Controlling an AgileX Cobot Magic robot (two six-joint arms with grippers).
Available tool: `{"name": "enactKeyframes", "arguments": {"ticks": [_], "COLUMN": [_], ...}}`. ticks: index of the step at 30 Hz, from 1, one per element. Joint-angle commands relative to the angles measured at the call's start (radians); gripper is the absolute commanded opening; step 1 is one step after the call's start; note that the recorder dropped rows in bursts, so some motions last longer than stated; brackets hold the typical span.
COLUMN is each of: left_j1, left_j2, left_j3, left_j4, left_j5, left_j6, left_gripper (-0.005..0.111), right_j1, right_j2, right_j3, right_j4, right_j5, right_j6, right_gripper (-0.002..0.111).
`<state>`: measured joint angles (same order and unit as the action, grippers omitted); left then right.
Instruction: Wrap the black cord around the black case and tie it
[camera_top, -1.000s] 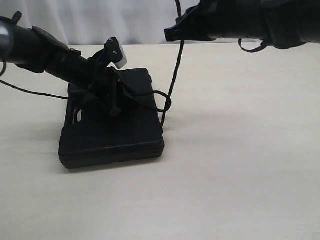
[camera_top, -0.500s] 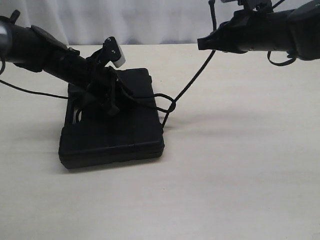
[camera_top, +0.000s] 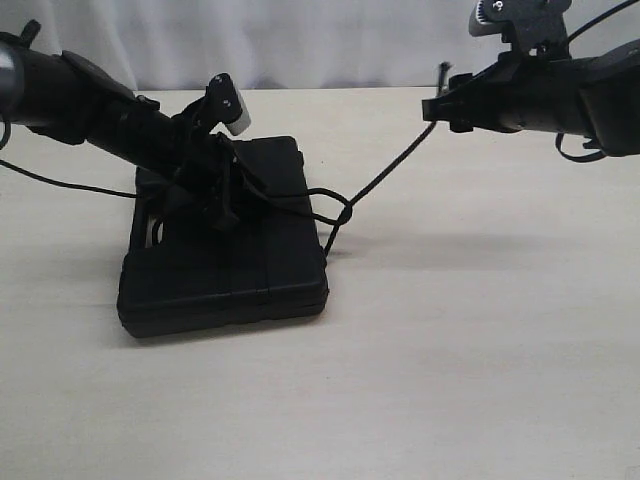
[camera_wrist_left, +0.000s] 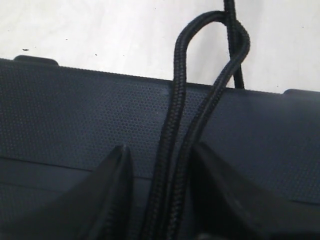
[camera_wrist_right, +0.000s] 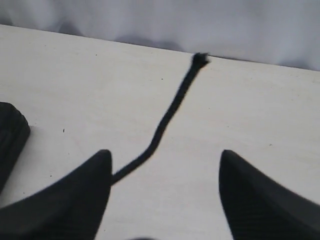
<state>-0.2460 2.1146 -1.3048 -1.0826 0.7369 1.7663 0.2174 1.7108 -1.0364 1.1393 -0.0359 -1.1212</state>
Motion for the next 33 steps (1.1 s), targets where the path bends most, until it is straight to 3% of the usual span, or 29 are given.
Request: {"name": "enactKeyframes", "arguments": {"ticks": [1,8,13,16,19,22,25,27,31,33], "left_j1": [0.001,0.001,0.001,0.001,0.001,0.001,0.019,0.045,0.1,0.115], "left_j2": [0.0,-0.066,-0.11,-0.125,-0.152,-0.217,-0.31,-0.368,-0.476,-0.517], "left_j3": [0.007,0.007,0.007,0.007,0.005,0.005,0.005,0.005,0.035,0.07], "left_j4": [0.056,0.088,0.09,0.092,0.069,0.084,0.169,0.207,0.176,0.112], "left_j5": [0.025,0.142,0.164,0.149,0.12,0.035,0.0,0.0,0.097,0.145], "left_j6": [-0.002,-0.002,-0.002,-0.013,-0.033,-0.188,-0.382,-0.486,-0.526,-0.512], "left_gripper": [0.038,0.04,0.061,0.068,0.067,0.067,0.067,0.067,0.067,0.067], "right_j1": [-0.006,-0.011,-0.011,-0.011,-0.011,-0.011,-0.011,-0.011,-0.011,-0.011], "right_j2": [-0.003,-0.028,-0.09,-0.133,-0.169,-0.218,-0.295,-0.353,-0.465,-0.516], "right_j3": [0.004,0.004,0.004,0.004,0.004,0.004,0.004,0.004,0.036,0.082], "right_j4": [0.002,0.005,0.005,0.005,0.005,0.005,-0.001,-0.005,-0.01,0.001], "right_j5": [0.005,0.013,0.042,0.065,0.092,0.113,0.152,0.208,0.281,0.279], "right_j6": [0.008,0.015,0.031,0.037,0.037,0.037,0.037,0.037,0.035,0.037], "right_gripper": [0.071,0.07,0.07,0.07,0.07,0.068,0.052,0.034,0.005,0.004]}}
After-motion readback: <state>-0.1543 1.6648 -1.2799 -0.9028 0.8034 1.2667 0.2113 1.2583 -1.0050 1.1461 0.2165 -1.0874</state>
